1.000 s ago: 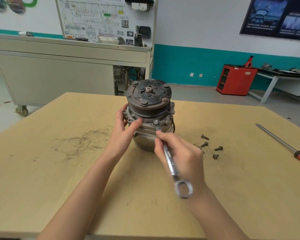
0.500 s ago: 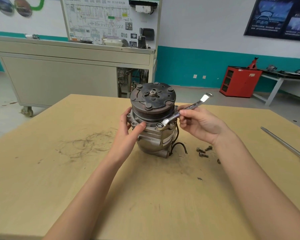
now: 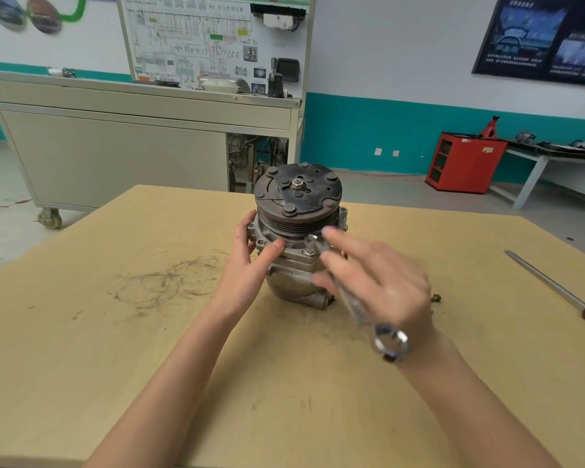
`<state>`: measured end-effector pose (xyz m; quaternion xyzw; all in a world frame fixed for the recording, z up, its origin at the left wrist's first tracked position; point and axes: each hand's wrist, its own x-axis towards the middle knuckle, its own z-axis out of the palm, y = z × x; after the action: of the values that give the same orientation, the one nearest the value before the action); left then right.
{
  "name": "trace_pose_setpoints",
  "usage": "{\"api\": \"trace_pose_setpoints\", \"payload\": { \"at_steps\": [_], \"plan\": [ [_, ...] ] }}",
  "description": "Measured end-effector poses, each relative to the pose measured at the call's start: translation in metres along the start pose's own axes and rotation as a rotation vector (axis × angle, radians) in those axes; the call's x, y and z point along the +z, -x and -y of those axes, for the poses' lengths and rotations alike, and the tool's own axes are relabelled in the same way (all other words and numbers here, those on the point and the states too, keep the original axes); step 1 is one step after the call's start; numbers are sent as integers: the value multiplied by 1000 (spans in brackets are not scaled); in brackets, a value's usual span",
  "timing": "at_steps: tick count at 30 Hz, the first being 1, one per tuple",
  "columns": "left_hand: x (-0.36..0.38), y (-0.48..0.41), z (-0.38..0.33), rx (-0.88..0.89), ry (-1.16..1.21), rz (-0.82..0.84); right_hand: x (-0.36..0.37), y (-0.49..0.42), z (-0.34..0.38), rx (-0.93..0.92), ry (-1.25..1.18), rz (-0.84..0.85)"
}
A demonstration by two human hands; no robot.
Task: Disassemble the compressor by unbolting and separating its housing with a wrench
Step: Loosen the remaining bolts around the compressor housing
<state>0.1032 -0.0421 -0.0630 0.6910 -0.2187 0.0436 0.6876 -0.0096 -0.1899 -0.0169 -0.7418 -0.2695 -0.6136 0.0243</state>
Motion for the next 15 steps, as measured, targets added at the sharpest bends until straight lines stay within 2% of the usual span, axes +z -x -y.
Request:
{"api": "trace_pose_setpoints", "payload": {
  "at_steps": [8, 15],
  "plan": [
    [0, -1, 1, -2, -5, 2, 7, 16, 10, -105, 68, 58],
    [0, -2, 2, -1, 6, 1, 11, 25, 18, 16, 89, -2]
  ]
}}
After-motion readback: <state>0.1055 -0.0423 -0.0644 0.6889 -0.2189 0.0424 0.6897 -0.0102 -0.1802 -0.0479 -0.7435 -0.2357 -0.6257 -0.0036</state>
